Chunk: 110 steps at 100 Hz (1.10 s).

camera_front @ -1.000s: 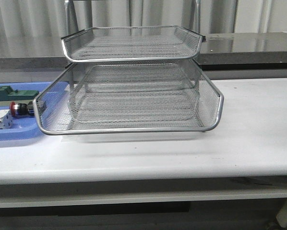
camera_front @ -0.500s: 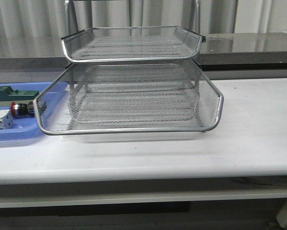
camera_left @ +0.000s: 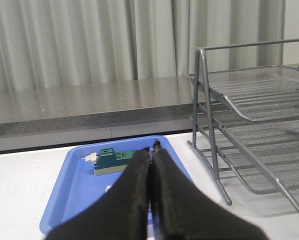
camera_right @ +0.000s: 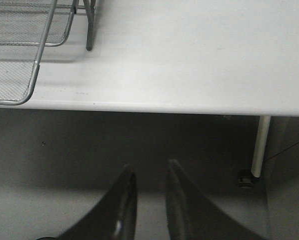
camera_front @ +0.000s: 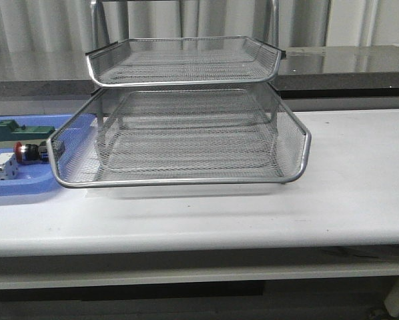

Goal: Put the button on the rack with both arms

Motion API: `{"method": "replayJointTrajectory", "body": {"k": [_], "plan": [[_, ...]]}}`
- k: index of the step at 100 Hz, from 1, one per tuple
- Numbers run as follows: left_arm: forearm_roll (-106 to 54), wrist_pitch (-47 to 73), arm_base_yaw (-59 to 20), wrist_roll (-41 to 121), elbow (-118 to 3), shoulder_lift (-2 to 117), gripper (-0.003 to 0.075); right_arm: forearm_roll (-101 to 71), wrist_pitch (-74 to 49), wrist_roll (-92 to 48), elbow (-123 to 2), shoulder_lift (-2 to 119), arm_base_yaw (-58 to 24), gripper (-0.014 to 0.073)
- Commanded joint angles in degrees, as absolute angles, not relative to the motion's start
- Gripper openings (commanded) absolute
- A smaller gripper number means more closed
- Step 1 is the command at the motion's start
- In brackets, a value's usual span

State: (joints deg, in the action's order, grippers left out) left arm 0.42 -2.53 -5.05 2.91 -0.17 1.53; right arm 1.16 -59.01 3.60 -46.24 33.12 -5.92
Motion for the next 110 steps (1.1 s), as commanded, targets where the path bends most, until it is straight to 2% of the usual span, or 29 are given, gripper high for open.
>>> {"method": "replayJointTrajectory", "body": {"k": [1,12,110], "plan": [[0.0,-7.2,-5.0,2.3,3.0,2.1,-0.0021,1.8,-56.3,3.7,-48.2,33.2,-5.7,0.0029],[0.0,-7.2,-5.0,2.3,3.0,2.1,-0.0021,1.8,-56.2,3.7,-48.2,33.2,-5.7,-0.0074],[0.0,-9.8,-5.0,2.3,3.0,2.1,-0.0021,1.8,-56.2,3.7,-48.2,33.2,-5.7,-0.0068]]}}
